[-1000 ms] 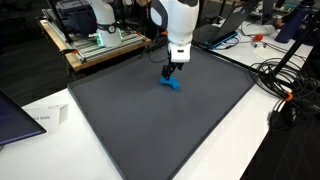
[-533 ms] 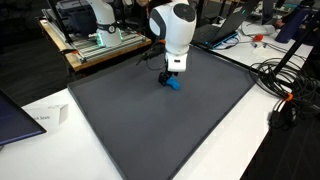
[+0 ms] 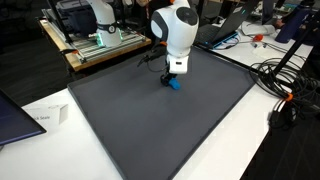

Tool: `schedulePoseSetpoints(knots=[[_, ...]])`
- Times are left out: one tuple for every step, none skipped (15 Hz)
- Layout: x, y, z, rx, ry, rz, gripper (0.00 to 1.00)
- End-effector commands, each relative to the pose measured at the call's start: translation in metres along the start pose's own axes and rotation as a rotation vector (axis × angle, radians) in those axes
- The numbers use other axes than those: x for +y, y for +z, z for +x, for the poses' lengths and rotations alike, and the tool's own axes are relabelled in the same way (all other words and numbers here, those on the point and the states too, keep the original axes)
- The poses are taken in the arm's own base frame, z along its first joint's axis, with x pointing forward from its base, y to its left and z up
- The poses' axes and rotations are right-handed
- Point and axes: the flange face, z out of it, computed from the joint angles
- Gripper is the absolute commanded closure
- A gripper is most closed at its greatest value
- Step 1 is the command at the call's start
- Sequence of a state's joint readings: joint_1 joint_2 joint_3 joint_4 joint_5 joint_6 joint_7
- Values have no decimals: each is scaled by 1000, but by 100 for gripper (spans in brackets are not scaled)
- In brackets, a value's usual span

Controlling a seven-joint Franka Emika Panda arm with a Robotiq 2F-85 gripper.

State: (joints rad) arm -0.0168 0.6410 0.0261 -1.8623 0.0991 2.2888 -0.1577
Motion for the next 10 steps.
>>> schedulePoseSetpoints(knots=[[-6,-3,5,-24,-7,-20,74],[-8,-5,5,-24,-17,-15,80],[-9,-7,4,-22,-30,-8,84],[-9,-9,3,-18,-35,-3,86],[-8,-13,2,-10,-39,1,91],[-7,-18,0,-2,-41,-2,93],[-5,-25,-4,10,-39,-7,96],[-4,-33,-8,23,-42,-8,97],[-2,-41,-12,36,-37,-15,97],[-1,-49,-15,47,-36,-16,95]])
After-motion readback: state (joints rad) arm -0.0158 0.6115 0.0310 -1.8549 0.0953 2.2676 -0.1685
